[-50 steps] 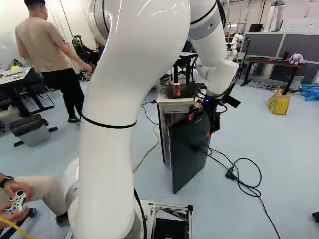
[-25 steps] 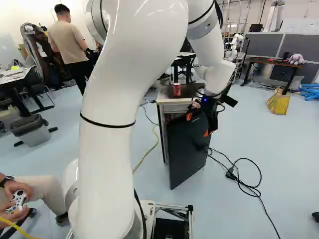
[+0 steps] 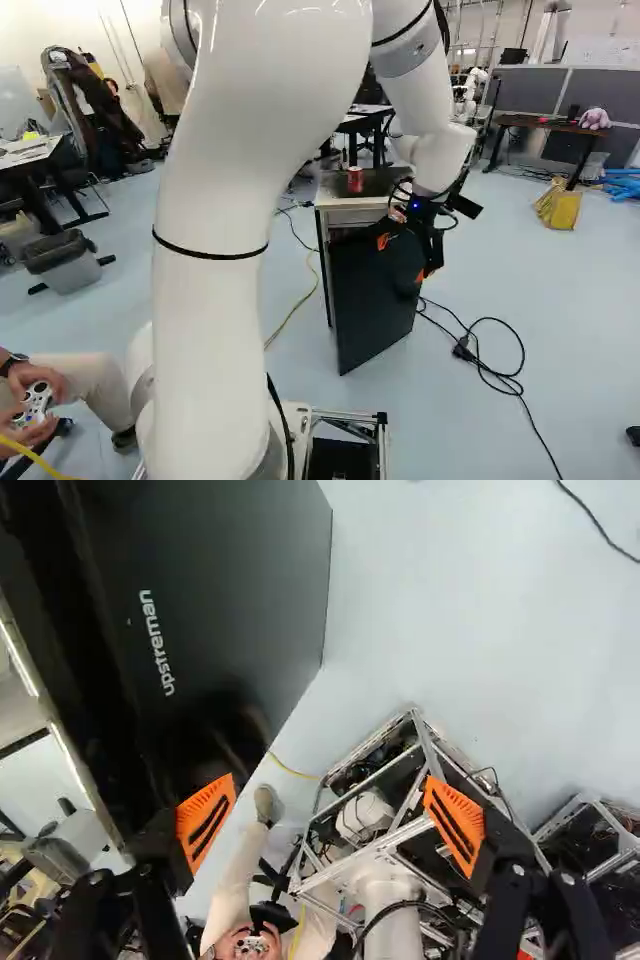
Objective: Grab a drink from the fridge
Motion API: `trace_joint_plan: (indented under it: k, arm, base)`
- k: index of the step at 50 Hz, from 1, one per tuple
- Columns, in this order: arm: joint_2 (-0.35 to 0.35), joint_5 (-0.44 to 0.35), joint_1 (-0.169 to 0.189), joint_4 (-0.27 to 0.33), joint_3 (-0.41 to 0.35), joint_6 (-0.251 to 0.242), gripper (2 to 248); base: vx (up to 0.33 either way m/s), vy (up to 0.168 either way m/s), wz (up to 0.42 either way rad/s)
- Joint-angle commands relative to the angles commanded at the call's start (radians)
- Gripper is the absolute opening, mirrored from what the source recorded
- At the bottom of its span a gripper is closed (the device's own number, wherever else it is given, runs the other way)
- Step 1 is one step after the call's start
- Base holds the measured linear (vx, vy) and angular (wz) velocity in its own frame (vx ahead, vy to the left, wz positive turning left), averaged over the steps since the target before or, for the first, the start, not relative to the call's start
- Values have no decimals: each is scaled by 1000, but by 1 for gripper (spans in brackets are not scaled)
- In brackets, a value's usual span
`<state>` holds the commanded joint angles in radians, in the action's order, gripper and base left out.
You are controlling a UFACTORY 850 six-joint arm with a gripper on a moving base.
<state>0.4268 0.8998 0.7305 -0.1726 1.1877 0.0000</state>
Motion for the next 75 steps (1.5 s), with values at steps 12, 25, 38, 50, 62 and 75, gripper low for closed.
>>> trace_joint_plan:
  k: [12, 25, 38, 50, 62, 75]
  arm:
    - [-25, -6, 4, 86, -38, 0, 247]
    - [-42, -18, -13, 208, -63, 0, 247]
    - [-63, -38, -41, 344, -92, 0, 247]
    - [-72, -59, -70, 471, -111, 0, 247]
    - [-37, -95, -85, 597, -105, 0, 247]
    - [11, -149, -86, 732, -91, 0, 247]
  base:
    - [0, 0, 0]
    - [0, 0, 0]
    - [0, 0, 0]
    - [0, 0, 0]
    - [0, 0, 0]
    - [0, 0, 0]
